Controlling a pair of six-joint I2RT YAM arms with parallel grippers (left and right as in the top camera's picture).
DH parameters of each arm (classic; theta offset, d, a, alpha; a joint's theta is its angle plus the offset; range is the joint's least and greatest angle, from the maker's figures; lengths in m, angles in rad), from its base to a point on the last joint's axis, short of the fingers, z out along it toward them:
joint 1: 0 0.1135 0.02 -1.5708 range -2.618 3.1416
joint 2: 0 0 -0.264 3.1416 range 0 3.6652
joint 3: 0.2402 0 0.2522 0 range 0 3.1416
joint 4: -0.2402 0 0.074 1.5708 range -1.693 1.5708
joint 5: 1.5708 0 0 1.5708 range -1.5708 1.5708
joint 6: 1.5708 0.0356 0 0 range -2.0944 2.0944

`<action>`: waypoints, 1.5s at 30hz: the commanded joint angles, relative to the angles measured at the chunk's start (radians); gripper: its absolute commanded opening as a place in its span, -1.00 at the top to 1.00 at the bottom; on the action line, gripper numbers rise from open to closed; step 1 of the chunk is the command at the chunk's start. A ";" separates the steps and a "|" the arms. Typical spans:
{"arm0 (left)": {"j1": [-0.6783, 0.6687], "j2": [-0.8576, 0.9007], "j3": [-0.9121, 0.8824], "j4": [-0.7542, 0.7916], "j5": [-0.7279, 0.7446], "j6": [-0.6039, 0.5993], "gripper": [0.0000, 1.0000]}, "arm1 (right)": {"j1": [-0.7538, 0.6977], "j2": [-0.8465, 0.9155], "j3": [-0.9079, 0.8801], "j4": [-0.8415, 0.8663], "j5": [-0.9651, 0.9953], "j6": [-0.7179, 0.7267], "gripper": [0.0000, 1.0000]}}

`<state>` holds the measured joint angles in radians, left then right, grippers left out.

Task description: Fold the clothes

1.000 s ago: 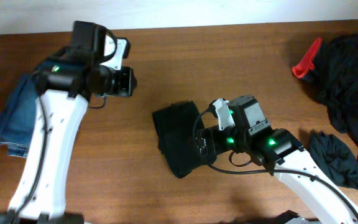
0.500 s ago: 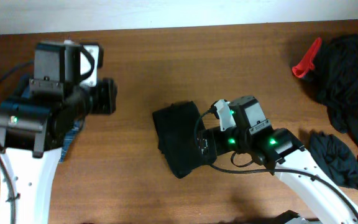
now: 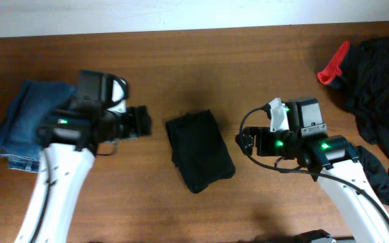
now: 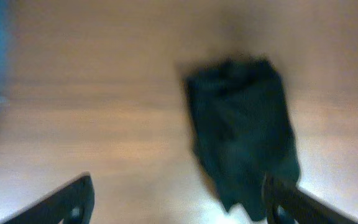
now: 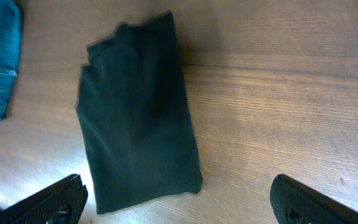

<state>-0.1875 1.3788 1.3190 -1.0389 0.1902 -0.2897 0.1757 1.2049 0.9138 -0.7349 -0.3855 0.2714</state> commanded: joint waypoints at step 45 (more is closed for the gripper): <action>-0.104 0.257 -0.616 0.734 0.482 -0.520 -0.98 | -0.013 -0.017 0.023 -0.061 -0.002 -0.084 -0.98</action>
<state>-0.2874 1.6279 0.7124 -0.3111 0.7063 -0.7574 0.1684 1.2049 0.9146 -0.7971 -0.3851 0.2016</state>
